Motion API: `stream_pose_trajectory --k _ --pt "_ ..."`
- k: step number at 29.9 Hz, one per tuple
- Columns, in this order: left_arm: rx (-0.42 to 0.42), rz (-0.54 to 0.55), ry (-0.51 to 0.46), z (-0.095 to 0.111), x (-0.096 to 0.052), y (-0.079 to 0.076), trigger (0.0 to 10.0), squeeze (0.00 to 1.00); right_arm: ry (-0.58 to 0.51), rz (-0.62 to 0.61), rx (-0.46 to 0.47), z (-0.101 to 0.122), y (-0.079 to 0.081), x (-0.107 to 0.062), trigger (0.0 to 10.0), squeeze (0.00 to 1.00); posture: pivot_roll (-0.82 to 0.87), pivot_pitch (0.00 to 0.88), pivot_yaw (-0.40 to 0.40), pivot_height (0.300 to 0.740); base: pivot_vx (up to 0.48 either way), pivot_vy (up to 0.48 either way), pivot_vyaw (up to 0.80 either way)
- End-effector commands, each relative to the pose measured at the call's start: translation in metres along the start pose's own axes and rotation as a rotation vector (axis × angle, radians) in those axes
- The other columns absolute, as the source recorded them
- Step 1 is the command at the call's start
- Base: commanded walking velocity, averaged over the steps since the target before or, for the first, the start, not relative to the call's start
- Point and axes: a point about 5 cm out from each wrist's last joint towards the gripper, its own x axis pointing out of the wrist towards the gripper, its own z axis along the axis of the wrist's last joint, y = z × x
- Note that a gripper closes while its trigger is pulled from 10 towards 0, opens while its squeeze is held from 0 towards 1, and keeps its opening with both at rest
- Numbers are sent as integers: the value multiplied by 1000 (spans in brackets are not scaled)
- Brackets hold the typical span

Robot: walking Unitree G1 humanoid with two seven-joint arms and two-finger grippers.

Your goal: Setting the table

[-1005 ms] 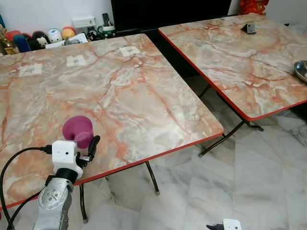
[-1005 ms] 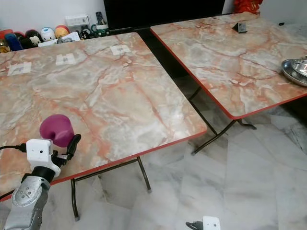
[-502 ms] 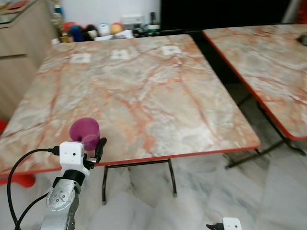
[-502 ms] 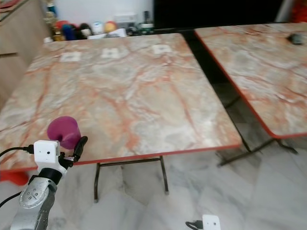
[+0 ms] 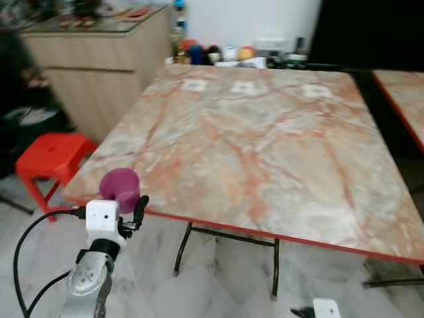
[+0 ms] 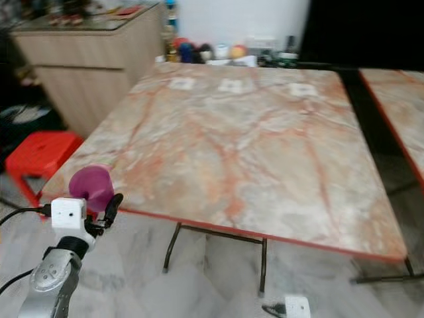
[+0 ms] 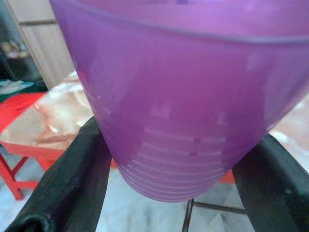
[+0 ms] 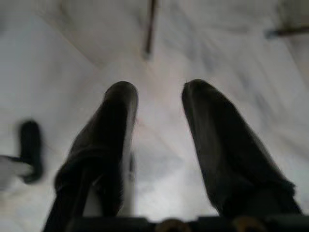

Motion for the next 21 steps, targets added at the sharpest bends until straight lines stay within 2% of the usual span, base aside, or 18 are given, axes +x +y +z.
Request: stream_pose_trajectory --k 1,9,21 --pt "1 -30 -12 3 6 -10 10000 0 40 -27 26 -11 -9 -2 10000 0 18 5 -19 740 0 0 0" --pt "25 -24 -6 0 4 -11 10000 0 24 -8 15 -5 -3 -1 10000 0 24 6 -27 740 0 0 0" --pt "37 -17 1 -2 -1 -12 10000 0 46 -6 13 -8 -2 -1 10000 0 28 47 -30 740 0 -378 0"
